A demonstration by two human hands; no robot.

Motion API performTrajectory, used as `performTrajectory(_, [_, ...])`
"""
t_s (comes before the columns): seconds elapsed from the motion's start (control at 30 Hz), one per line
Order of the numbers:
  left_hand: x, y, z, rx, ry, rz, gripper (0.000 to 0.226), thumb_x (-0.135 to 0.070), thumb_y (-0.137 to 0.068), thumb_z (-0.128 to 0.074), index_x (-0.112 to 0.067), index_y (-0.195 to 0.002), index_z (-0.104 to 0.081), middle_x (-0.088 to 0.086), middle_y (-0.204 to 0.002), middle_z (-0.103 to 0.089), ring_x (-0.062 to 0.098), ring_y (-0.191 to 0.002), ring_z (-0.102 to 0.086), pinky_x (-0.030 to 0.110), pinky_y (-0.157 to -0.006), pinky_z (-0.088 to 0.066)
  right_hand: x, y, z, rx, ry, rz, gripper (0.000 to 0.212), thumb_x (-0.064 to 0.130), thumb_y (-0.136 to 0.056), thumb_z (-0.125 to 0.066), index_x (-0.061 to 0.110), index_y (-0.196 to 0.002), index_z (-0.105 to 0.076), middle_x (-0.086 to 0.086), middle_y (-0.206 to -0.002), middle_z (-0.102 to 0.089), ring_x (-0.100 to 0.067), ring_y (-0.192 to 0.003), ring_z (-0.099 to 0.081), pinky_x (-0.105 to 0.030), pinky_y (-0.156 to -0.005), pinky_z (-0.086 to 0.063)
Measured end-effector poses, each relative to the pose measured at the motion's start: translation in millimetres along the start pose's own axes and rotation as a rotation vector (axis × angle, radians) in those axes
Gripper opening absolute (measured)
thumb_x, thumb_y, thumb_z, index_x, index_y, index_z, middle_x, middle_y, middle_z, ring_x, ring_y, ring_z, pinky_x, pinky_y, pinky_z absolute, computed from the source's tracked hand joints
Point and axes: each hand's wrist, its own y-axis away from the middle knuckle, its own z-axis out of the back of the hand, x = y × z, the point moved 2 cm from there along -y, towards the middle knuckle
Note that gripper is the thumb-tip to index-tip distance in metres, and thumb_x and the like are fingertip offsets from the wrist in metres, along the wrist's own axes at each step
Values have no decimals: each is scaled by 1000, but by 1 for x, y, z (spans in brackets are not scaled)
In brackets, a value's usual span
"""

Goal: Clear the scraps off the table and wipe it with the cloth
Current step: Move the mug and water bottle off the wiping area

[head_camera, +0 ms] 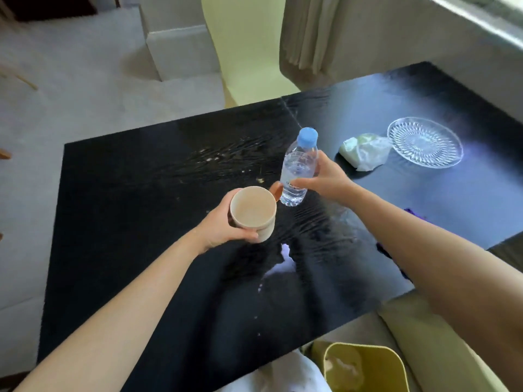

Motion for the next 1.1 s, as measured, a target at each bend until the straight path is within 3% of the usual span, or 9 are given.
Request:
performTrajectory(0.23, [-79,-88,-69,127,3,-117,88,-9,-62,-85,-38,-128,-34,-10,-126,-47,-2,-111,-47,4,-79,-42,-42,11,123,-248,-9,-66,51,18,-69,-81,18,-109,-49,2,-105,-57,-13,-94,-55,-19,-78,-46])
performTrajectory(0.3, [-98,-114,-96,159,-13,-144,88,-10,-59,-87,-35,-127,-36,-1,-132,-45,8,-116,-47,13,-90,-43,-59,16,157,-305,-6,-110,55,17,-69,-81,11,-115,-51,-6,-114,-59,-17,-100,-55,-29,-90,-47])
performTrajectory(0.37, [-114,-139,-123,154,-48,-159,91,-14,-58,-88,-30,-132,-38,3,-135,-40,15,-121,-44,26,-100,-39,-77,22,190,-363,4,-149,55,17,-70,-81,11,-116,-52,-4,-113,-59,-13,-94,-55,-16,-82,-45])
performTrajectory(0.43, [-126,-165,-152,155,-72,-172,91,-15,-58,-88,-28,-133,-38,2,-134,-40,15,-121,-43,27,-99,-37,-96,29,219,-418,23,-188,51,19,-70,-80,15,-114,-53,5,-100,-57,-5,-80,-51,-1,-63,-38])
performTrajectory(0.57, [-139,-214,-208,199,-83,-181,86,-15,-54,-90,-24,-126,-44,1,-128,-47,11,-113,-48,13,-84,-38,-142,38,266,-523,23,-289,51,22,-71,-79,16,-116,-54,4,-104,-55,-14,-88,-50,-20,-76,-37])
performTrajectory(0.7, [-141,-255,-256,220,-99,-164,86,-15,-53,-90,-23,-126,-45,-16,-111,-50,-2,-100,-49,0,-75,-39,-185,38,301,-615,28,-367,56,24,-70,-79,14,-118,-52,4,-106,-55,-13,-91,-51,-22,-79,-36])
performTrajectory(0.87, [-137,-297,-299,198,-75,-123,92,-10,-53,-90,-18,-130,-41,7,-131,-49,18,-121,-47,32,-102,-41,-232,40,327,-721,1,-444,55,26,-70,-79,15,-117,-51,5,-106,-53,-13,-94,-51,-24,-79,-37])
performTrajectory(1.03, [-134,-327,-327,194,-77,-121,87,-6,-54,-88,-24,-125,-41,1,-126,-43,12,-115,-44,17,-89,-37,-263,35,339,-799,-39,-484,53,24,-72,-77,13,-118,-51,6,-105,-52,-12,-95,-49,-23,-80,-35])
performTrajectory(1.1, [-131,-337,-333,184,-80,-119,89,-6,-54,-88,-22,-128,-41,2,-128,-44,13,-115,-44,21,-92,-37,-271,33,341,-809,-52,-496,53,24,-73,-76,14,-118,-50,7,-105,-51,-10,-95,-48,-22,-80,-35])
